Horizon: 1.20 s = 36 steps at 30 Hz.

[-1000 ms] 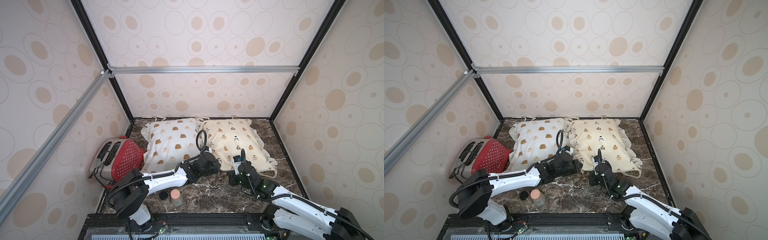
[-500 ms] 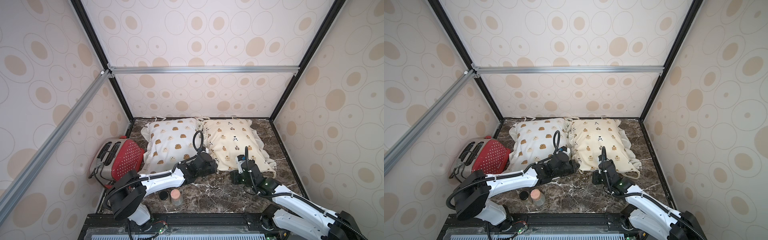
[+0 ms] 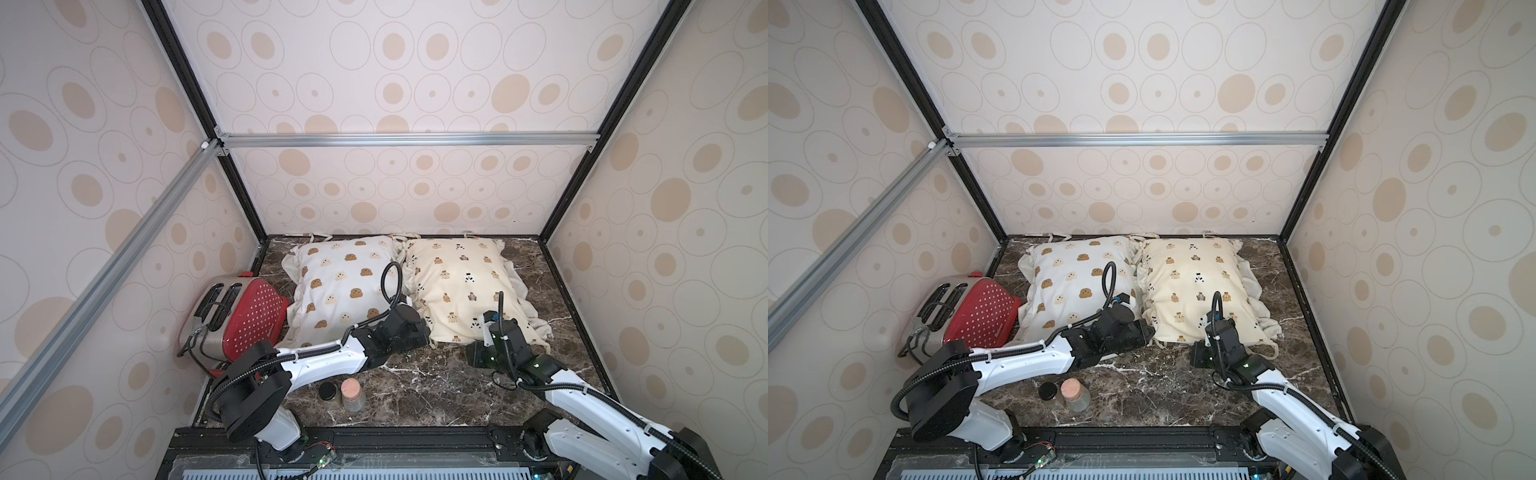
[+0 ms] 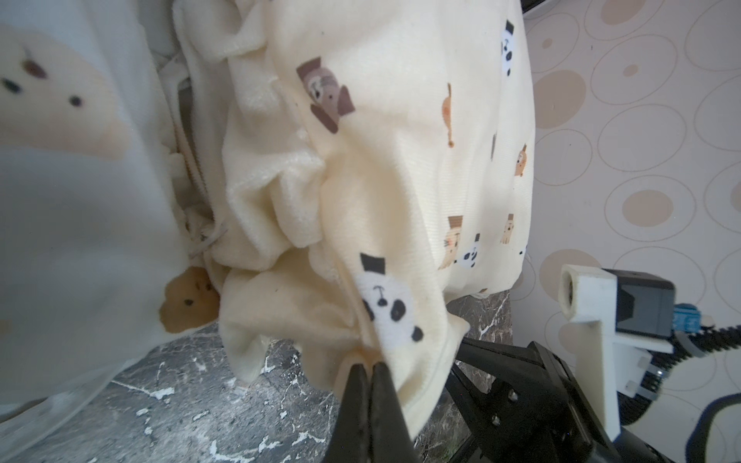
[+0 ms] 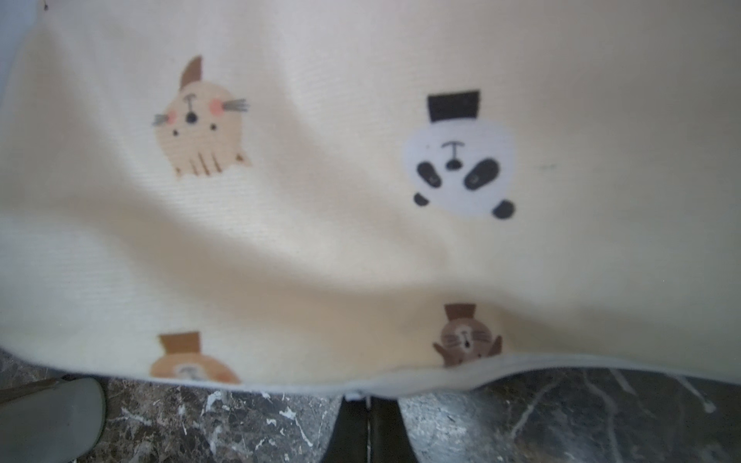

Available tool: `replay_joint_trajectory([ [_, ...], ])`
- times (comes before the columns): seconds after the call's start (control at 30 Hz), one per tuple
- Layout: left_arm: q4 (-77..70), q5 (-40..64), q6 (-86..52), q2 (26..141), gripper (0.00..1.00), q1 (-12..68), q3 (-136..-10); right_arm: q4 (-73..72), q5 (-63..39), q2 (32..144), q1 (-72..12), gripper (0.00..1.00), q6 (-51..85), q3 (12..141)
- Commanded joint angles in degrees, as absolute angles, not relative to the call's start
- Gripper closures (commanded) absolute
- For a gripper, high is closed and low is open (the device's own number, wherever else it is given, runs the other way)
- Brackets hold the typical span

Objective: Zip up pillowcases
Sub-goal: Zip the zipper on the pillowcase.

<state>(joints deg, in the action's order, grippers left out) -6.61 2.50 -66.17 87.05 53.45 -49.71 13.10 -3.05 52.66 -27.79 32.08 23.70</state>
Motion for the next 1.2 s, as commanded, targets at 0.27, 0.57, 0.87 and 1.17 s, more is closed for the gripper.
replay_joint_trajectory([
  [0.27,-4.47,-1.68,-65.42,85.48,1.0,51.72,-48.87,19.89,-0.64,52.16,-23.81,1.0,36.1,22.57],
  [0.57,-4.48,-2.19,-65.73,85.16,1.0,50.18,-47.96,21.94,-0.21,51.05,-21.2,1.0,37.61,22.52],
  [0.87,-4.13,-2.46,-65.53,84.56,1.0,47.93,-46.89,24.46,0.57,49.83,-18.73,1.0,38.86,22.98],
  [1.17,-3.87,-2.55,-65.12,84.11,1.0,45.8,-46.26,29.8,3.43,49.03,-16.37,1.0,40.0,24.91],
])
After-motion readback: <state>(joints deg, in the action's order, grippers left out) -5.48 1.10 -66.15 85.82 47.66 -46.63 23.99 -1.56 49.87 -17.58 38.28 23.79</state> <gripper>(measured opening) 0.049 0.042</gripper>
